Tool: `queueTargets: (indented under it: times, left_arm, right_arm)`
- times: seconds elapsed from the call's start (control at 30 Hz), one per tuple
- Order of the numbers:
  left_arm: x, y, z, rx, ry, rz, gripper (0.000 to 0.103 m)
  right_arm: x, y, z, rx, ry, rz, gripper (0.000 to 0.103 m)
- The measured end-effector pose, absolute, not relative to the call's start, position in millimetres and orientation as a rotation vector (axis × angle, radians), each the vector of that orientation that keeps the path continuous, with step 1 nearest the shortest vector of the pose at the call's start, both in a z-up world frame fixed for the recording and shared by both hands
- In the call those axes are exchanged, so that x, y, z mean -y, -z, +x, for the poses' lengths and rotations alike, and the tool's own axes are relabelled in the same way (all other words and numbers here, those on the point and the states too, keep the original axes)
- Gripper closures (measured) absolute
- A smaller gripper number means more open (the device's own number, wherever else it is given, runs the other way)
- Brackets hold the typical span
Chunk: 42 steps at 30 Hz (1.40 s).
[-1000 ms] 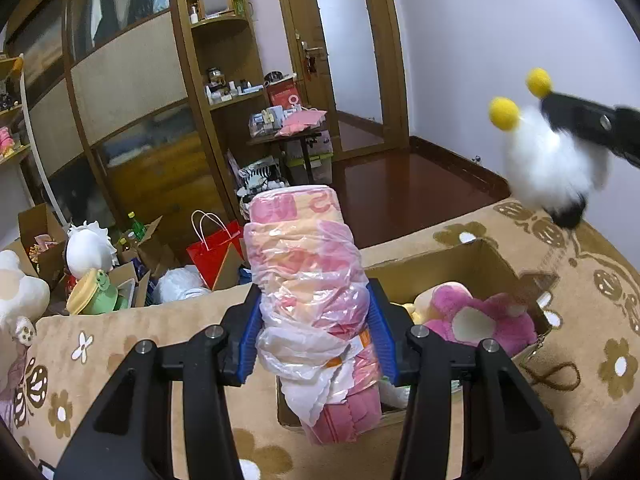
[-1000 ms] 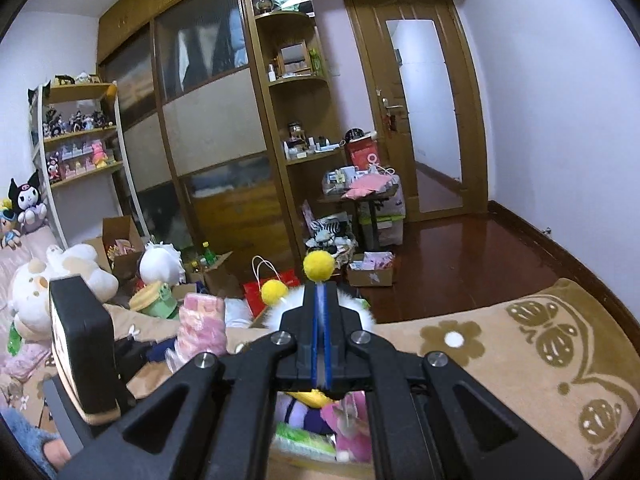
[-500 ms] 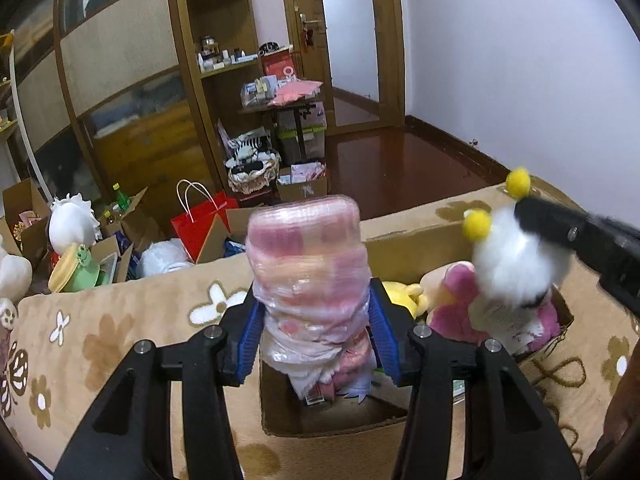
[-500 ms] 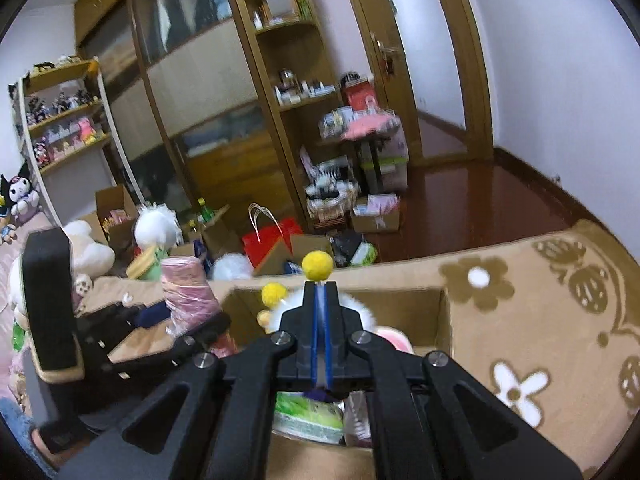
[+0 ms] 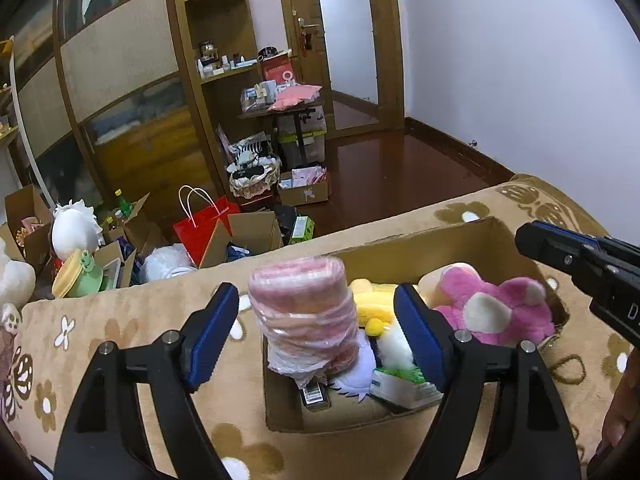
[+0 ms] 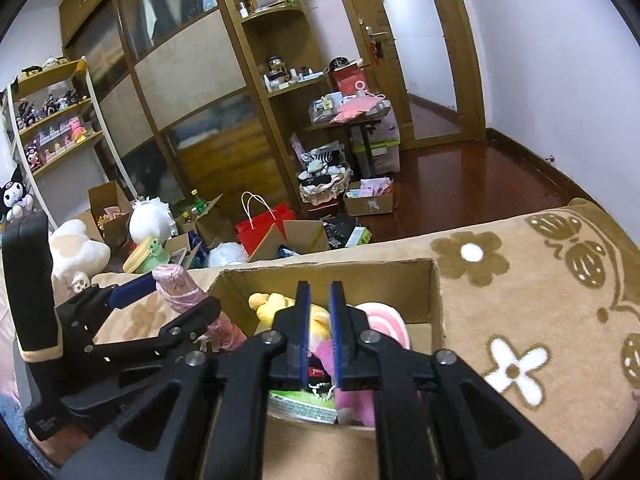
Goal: Organize soft objects
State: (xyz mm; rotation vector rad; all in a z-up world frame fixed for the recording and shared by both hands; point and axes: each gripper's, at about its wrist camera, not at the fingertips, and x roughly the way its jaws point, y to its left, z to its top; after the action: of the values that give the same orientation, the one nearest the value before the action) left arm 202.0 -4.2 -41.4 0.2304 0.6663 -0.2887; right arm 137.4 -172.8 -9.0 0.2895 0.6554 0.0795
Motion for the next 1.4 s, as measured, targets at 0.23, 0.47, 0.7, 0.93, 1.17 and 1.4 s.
queueTargets:
  times: [0.23,0.47,0.7,0.93,1.17,1.4]
  left_arm:
    - [-2,15,176,-0.617,0.292,0.231,0.01]
    - [-12,-12,150,-0.586,0.291,0.216,0.006]
    - [-26,-41,117,-0.549,0.271,0.207,0.001]
    - [-33,-61,81,-0.514,0.275,0.226,0.0]
    - [-42,-73,53,-0.491,0.27,0.216,0.0]
    - [-53,-77,33,-0.457,0.251,0.196,0.0]
  right_arm:
    - [172,-16,118,-0.622,-0.072,0.254,0.034]
    - [157,-52,91,-0.573,-0.058,0.194,0.0]
    - [158,-82,58,-0.527,-0.035,0.179,0.0]
    - [163,-104,21,-0.481,-0.003,0.181,0.0]
    - [172,-110,-16,-0.463,0.041,0.183,0.0]
    - [182,-104,-40,-0.455,0.05,0.229,0.0]
